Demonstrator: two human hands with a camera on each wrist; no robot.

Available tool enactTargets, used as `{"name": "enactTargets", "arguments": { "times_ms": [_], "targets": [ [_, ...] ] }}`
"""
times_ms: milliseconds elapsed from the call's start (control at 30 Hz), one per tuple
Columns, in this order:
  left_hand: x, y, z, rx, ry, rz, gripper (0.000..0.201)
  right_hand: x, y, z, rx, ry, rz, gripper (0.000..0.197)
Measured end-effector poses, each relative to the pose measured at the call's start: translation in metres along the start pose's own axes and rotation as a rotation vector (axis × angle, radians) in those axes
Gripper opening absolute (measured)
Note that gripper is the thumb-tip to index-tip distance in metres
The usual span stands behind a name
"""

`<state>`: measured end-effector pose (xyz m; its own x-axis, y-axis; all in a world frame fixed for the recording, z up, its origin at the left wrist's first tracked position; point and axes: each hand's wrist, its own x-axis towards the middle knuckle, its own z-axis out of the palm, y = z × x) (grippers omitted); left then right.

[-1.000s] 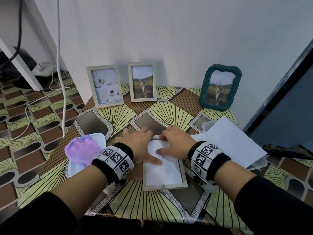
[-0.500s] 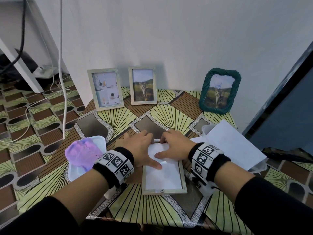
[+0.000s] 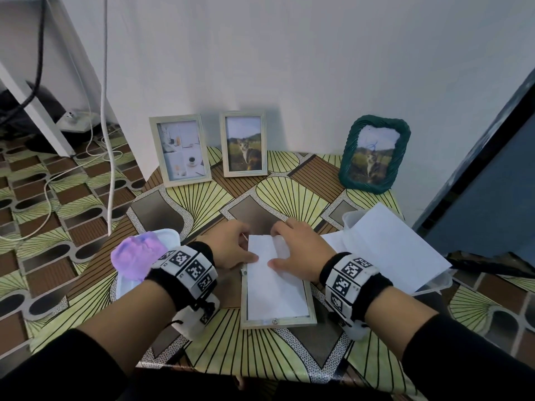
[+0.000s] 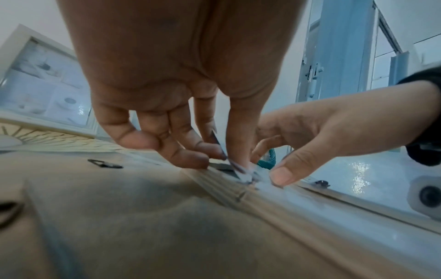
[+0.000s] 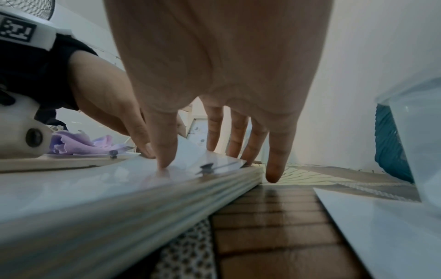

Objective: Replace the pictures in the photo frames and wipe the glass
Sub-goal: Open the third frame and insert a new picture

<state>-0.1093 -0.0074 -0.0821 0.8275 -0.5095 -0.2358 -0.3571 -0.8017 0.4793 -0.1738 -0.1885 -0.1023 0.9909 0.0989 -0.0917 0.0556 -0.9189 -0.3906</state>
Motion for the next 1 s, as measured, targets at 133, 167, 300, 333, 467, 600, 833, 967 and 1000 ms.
{"name": "enactTargets", "arguments": {
  "times_ms": [133, 167, 300, 333, 467, 600, 833, 967, 1000],
  "targets": [
    [-0.002, -0.002, -0.006, -0.042, 0.08, 0.026, 0.026, -0.006, 0.003, 0.0, 0.138, -0.013, 0.005, 0.075],
    [-0.002, -0.002, -0.008, -0.067, 0.104, 0.034, 0.022, -0.009, 0.003, -0.001, 0.189, -0.02, 0.012, 0.079],
    [-0.006, 0.0, -0.014, -0.148, 0.208, 0.094, 0.013, -0.023, 0.002, -0.012, 0.411, 0.018, -0.001, 0.074],
    [-0.007, 0.001, -0.015, -0.169, 0.241, 0.099, 0.014, -0.028, 0.002, -0.017, 0.45, 0.05, -0.011, 0.069],
    [-0.014, 0.01, -0.027, -0.317, 0.373, 0.128, 0.02, -0.054, 0.001, -0.039, 0.457, 0.221, -0.007, 0.058],
    [-0.023, 0.022, -0.041, -0.488, 0.457, 0.212, 0.019, -0.084, 0.008, -0.065, 0.381, 0.422, -0.007, 0.029],
    [-0.031, 0.046, -0.032, -0.689, 0.376, 0.272, 0.022, -0.142, 0.04, -0.073, 0.005, 0.304, 0.167, 0.04],
    [-0.026, 0.062, -0.006, -0.761, 0.265, 0.246, 0.025, -0.152, 0.046, -0.059, 0.05, 0.089, 0.277, 0.06],
    [-0.024, 0.066, 0.001, -0.76, 0.232, 0.232, 0.026, -0.151, 0.047, -0.055, 0.09, 0.085, 0.282, 0.057]
  ]
}}
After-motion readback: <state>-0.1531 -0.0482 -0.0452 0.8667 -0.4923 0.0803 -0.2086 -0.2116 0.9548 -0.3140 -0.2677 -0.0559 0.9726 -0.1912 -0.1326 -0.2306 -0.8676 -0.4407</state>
